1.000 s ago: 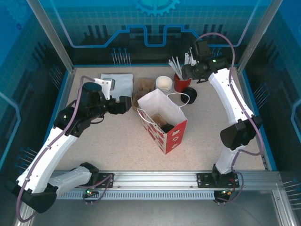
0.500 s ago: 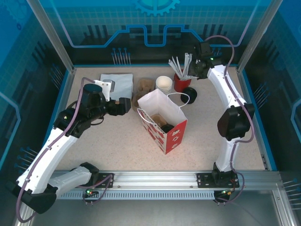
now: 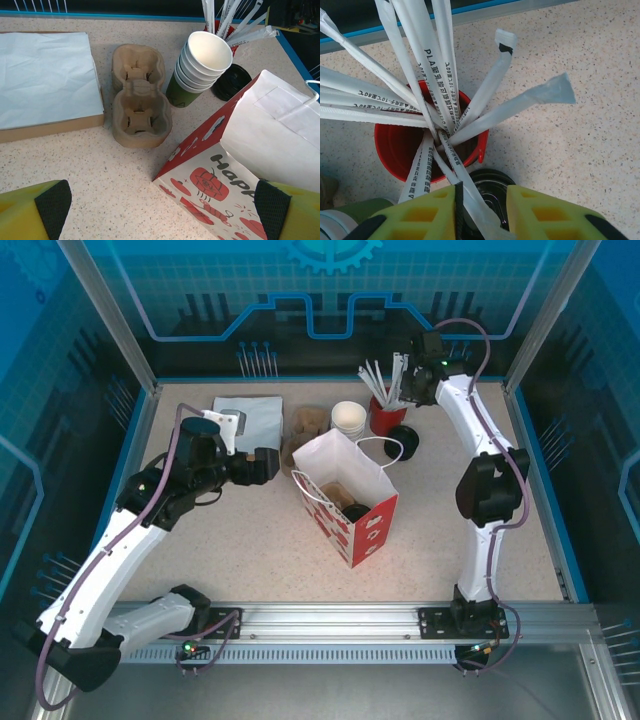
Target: Pack the takeout coffee
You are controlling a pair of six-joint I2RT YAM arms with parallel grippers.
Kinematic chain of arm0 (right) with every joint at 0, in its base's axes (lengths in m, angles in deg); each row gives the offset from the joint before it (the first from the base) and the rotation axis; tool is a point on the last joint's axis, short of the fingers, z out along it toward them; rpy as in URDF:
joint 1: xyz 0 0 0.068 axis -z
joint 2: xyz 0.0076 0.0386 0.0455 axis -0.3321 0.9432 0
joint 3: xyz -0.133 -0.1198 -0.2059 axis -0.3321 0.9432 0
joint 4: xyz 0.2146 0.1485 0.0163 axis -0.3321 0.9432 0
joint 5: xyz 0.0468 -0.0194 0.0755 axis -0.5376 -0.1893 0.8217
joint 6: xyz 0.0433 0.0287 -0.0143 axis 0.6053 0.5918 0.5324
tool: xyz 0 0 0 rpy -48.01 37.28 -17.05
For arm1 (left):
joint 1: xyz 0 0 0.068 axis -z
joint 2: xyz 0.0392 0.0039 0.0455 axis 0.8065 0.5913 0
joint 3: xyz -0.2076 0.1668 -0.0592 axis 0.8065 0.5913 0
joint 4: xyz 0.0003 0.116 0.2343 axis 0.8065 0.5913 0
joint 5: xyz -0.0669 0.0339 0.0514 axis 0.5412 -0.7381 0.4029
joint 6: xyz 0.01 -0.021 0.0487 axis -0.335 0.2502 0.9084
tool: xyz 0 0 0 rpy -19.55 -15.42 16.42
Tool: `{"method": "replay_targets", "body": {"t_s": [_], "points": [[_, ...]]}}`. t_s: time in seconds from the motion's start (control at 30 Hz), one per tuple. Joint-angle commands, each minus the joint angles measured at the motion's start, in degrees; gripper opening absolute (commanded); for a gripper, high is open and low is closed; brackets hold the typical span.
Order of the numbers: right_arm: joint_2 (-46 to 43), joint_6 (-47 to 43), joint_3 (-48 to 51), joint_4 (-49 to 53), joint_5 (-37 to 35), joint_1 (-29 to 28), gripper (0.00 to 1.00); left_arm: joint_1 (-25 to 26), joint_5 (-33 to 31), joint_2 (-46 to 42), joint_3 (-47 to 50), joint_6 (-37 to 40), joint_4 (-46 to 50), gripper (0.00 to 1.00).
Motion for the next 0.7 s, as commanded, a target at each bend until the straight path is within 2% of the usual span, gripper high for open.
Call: {"method": "replay_targets", "body": {"t_s": [0.0, 0.37, 0.67], "points": [[1.6, -0.4, -2.7, -1.0, 0.9, 0.7, 0.27, -0.6, -0.3, 0.6, -1.3, -0.1, 1.0, 0.98], [0.7, -4.3, -4.8, 0.8, -0.5, -0.2, 0.08, -0.5, -0.3, 1.4, -1.5, -0.1, 0.8, 0.98], [-9.0, -7.1, 0.5, -1.4, -3.6, -3.1, 0.05, -0.6, -0.2, 1.3, -1.6, 0.0, 0.3, 0.98]]}}
